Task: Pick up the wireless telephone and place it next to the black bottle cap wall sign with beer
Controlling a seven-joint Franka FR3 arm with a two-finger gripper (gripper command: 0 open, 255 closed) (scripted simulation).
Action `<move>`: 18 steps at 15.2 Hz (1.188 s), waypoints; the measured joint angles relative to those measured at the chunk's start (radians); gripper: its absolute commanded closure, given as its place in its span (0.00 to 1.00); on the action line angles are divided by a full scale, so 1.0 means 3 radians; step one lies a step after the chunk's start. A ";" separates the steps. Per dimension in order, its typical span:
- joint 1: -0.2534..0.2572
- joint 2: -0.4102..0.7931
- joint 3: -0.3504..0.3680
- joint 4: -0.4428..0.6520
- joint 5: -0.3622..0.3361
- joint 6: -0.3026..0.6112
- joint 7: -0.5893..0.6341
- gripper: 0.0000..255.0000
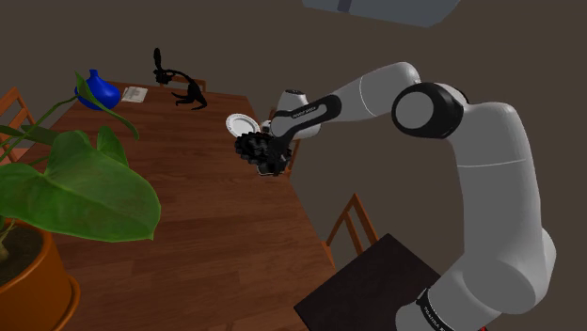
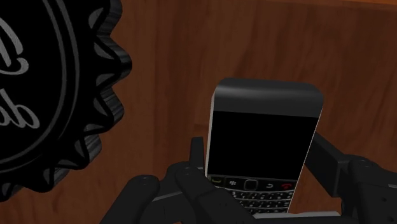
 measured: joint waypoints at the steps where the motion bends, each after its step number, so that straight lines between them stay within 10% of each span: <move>1: 0.0001 0.0033 -0.0002 0.0006 -0.0002 0.0027 0.0000 1.00; 17: 0.0013 0.0366 -0.0020 0.0066 -0.0020 0.0300 0.0005 1.00; 18: 0.0013 0.0366 -0.0020 0.0067 -0.0020 0.0300 0.0005 0.00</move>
